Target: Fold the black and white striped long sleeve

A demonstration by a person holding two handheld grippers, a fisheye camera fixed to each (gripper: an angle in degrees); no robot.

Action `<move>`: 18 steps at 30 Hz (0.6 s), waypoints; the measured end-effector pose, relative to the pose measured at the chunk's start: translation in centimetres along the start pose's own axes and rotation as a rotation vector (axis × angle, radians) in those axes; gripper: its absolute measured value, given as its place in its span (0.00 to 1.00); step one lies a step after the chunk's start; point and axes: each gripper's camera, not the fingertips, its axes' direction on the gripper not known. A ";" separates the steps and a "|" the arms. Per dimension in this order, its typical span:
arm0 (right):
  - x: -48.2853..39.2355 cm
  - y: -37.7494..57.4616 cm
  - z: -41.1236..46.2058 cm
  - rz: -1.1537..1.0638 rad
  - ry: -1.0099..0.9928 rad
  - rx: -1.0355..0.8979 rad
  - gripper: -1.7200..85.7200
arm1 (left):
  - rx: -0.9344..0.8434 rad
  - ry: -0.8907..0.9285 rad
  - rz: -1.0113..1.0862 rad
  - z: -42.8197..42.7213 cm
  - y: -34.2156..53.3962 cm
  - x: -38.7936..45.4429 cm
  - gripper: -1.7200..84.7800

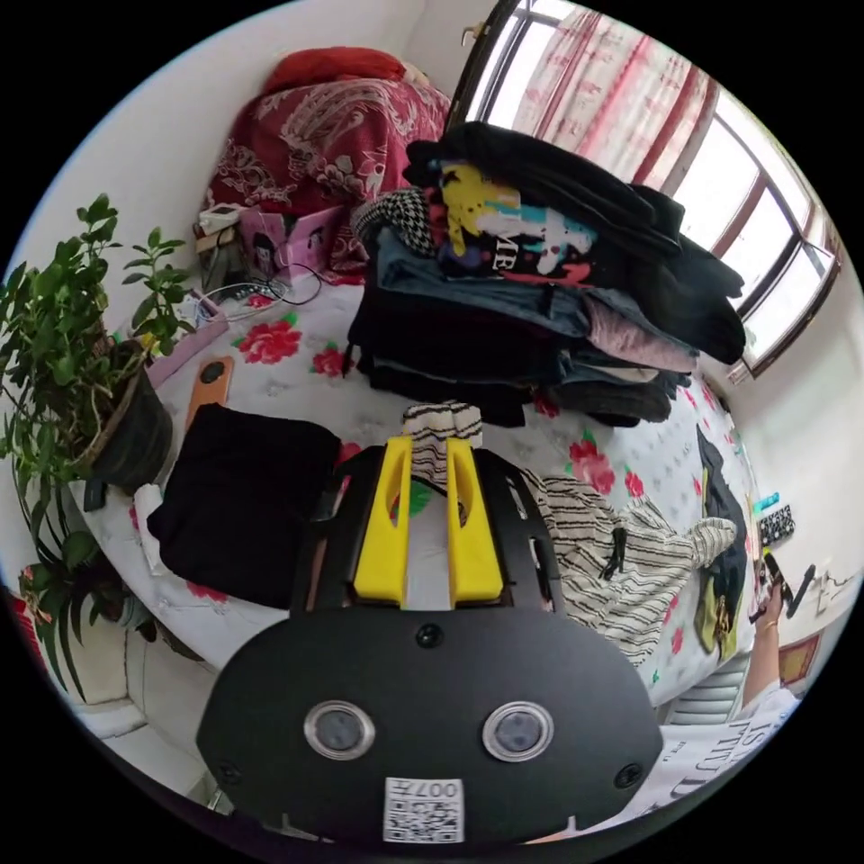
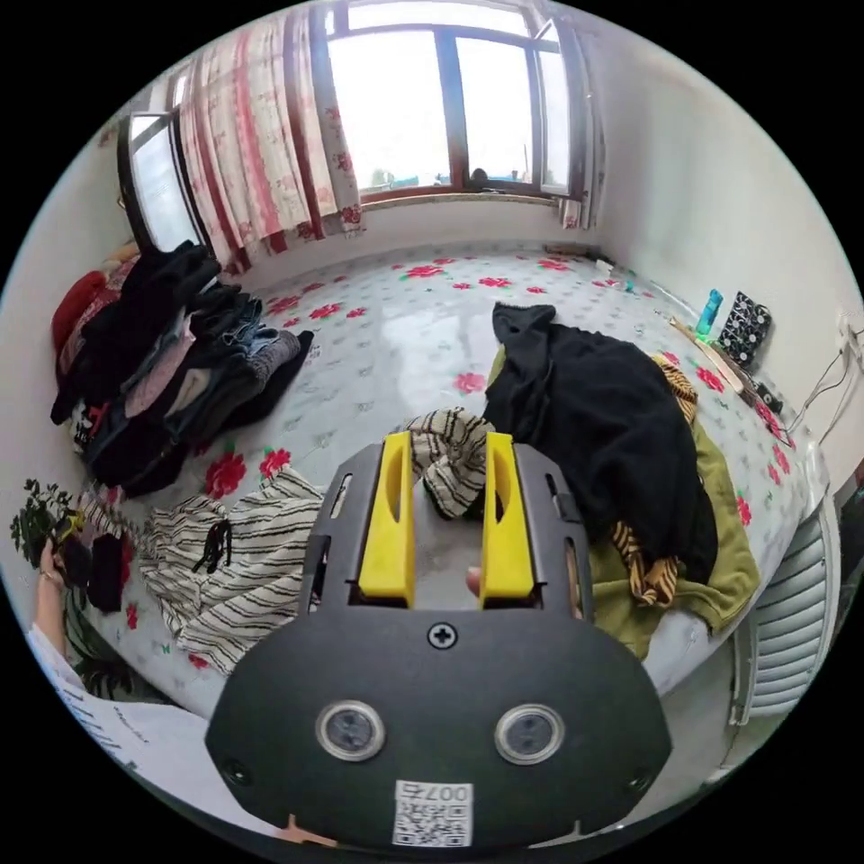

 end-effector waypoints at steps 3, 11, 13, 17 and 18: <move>-4.7 6.5 3.8 -0.135 -0.253 -0.192 0.10 | -0.123 0.011 0.088 3.1 4.4 2.0 0.13; -16.6 18.2 8.1 -0.526 -0.280 -0.451 0.11 | -0.339 -0.171 0.468 10.5 16.6 8.3 0.12; -18.2 18.7 9.7 -0.595 -0.245 -0.494 0.10 | -0.357 -0.222 0.545 12.4 16.8 9.3 0.09; -18.5 16.7 11.6 -0.614 -0.191 -0.547 0.04 | -0.372 -0.195 0.605 13.2 16.2 10.0 0.02; -17.9 15.1 10.8 -0.603 -0.287 -0.550 0.03 | -0.420 -0.132 0.655 13.2 15.9 10.4 0.01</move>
